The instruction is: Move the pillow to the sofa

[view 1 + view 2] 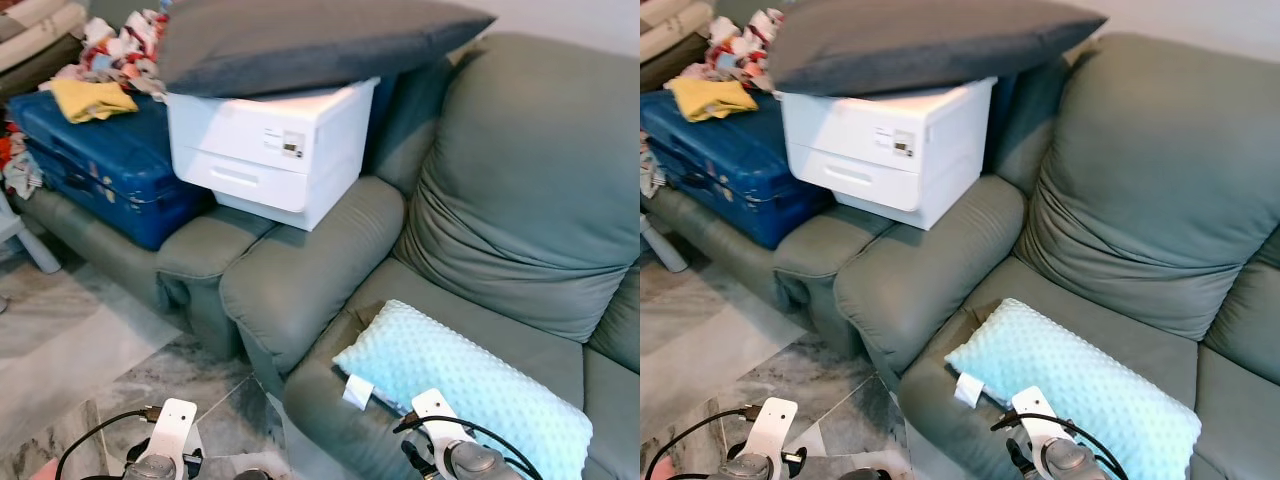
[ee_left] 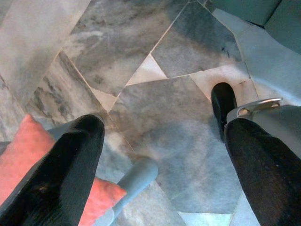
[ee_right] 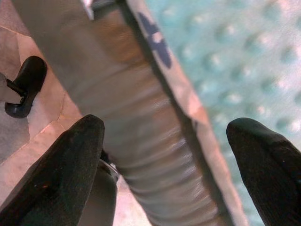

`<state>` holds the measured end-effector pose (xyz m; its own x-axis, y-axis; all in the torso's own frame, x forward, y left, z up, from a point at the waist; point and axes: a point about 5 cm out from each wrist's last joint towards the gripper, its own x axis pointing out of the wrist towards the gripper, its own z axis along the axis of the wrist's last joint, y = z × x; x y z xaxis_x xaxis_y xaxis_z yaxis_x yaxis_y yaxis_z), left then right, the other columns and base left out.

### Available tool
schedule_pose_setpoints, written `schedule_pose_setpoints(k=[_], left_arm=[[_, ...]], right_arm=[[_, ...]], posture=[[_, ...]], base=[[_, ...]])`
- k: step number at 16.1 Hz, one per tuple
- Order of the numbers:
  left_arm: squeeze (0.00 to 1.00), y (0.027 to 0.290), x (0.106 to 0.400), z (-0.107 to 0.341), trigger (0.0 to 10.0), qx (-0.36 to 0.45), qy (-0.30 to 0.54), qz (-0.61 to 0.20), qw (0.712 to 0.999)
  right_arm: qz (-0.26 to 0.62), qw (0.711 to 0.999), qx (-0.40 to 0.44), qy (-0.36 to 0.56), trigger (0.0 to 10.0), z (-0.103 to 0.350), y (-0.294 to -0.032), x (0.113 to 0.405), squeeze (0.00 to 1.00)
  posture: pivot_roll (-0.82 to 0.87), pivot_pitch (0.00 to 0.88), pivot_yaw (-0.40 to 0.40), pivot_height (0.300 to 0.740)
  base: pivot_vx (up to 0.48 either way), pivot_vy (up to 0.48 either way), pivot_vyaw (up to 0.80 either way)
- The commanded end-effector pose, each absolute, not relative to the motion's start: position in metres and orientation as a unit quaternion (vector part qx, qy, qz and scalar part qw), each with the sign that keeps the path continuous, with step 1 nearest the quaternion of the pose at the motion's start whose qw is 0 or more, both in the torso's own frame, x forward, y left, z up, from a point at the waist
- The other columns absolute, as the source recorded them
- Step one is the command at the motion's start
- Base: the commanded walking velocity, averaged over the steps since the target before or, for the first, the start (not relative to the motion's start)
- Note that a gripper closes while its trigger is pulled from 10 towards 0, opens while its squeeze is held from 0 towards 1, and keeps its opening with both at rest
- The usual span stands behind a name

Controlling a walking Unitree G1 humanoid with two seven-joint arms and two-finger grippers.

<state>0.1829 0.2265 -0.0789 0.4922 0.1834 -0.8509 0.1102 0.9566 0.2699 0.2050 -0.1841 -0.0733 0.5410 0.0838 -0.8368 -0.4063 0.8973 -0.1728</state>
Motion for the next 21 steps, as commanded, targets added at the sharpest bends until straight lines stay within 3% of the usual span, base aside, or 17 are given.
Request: schedule_pose_setpoints(k=[1,12,16,21], left_arm=[[0.0,0.232,0.187,-0.076,10.0,0.154,0.501,0.027,0.851],[0.0,0.22,0.19,-0.077,10.0,0.151,0.5,0.024,0.852],[0.0,0.236,0.184,-0.076,10.0,0.153,0.505,0.034,0.849],[0.0,0.236,0.185,-0.076,10.0,0.155,0.503,0.035,0.849]], right_arm=[[0.147,0.861,-0.172,0.455,10.0,-0.073,-0.182,0.205,0.0],[0.143,0.859,-0.171,0.461,10.0,-0.076,-0.176,0.202,0.0],[0.144,0.86,-0.17,0.46,10.0,-0.076,-0.171,0.204,0.0],[0.145,0.859,-0.17,0.46,10.0,-0.076,-0.163,0.205,0.0]], posture=[[0.03,0.0,0.015,0.74],[0.03,0.0,0.018,0.74],[0.03,0.0,0.018,0.74],[0.03,0.0,0.02,0.74]], base=[[-0.292,0.0,0.0],[-0.287,0.0,0.0],[-0.285,0.0,0.0],[-0.109,0.0,0.0]])
